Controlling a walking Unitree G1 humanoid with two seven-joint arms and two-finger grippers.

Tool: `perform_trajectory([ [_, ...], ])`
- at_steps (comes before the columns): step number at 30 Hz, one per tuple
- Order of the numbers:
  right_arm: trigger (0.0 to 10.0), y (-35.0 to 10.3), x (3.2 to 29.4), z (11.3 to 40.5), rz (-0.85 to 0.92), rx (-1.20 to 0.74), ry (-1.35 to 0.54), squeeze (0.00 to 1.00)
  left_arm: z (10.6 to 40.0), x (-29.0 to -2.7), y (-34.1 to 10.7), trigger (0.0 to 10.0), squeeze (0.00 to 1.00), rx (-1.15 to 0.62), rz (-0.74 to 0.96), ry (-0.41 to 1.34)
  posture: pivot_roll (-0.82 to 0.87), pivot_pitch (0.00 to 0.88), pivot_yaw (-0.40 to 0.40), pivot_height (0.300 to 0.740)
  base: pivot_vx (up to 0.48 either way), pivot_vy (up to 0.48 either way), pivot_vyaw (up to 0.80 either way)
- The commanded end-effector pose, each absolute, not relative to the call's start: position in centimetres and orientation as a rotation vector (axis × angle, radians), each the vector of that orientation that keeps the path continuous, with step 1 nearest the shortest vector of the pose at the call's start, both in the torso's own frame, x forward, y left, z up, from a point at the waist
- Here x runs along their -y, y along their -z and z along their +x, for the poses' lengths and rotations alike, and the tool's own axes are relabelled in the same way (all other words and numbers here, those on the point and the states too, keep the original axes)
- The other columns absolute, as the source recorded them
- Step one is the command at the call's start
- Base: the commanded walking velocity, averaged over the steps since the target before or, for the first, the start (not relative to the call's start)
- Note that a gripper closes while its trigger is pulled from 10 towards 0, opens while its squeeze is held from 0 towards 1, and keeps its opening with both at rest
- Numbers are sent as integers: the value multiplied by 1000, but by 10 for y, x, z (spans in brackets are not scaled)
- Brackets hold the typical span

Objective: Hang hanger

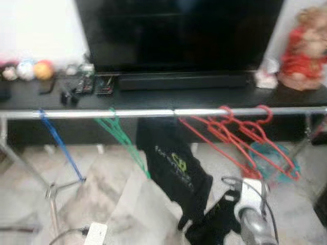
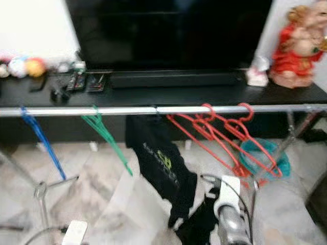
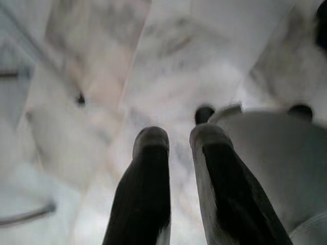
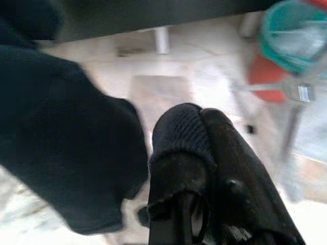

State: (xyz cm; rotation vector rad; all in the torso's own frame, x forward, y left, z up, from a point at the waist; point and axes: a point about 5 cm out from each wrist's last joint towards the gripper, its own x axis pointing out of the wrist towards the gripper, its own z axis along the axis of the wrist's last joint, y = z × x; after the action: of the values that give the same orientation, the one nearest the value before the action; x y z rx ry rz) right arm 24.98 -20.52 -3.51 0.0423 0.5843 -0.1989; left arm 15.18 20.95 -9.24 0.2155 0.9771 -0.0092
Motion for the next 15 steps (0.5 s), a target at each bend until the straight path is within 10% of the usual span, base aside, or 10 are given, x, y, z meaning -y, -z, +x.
perform_trajectory([
  [1,10000,35,212,248,34,-581,214,0,158,-207,90,10000,0,-954,223,16,12,0,-13,740,0,-307,0],
  [15,10000,40,210,242,46,-611,203,0,161,-210,84,10000,0,-834,208,-95,13,0,-13,740,0,-82,0],
])
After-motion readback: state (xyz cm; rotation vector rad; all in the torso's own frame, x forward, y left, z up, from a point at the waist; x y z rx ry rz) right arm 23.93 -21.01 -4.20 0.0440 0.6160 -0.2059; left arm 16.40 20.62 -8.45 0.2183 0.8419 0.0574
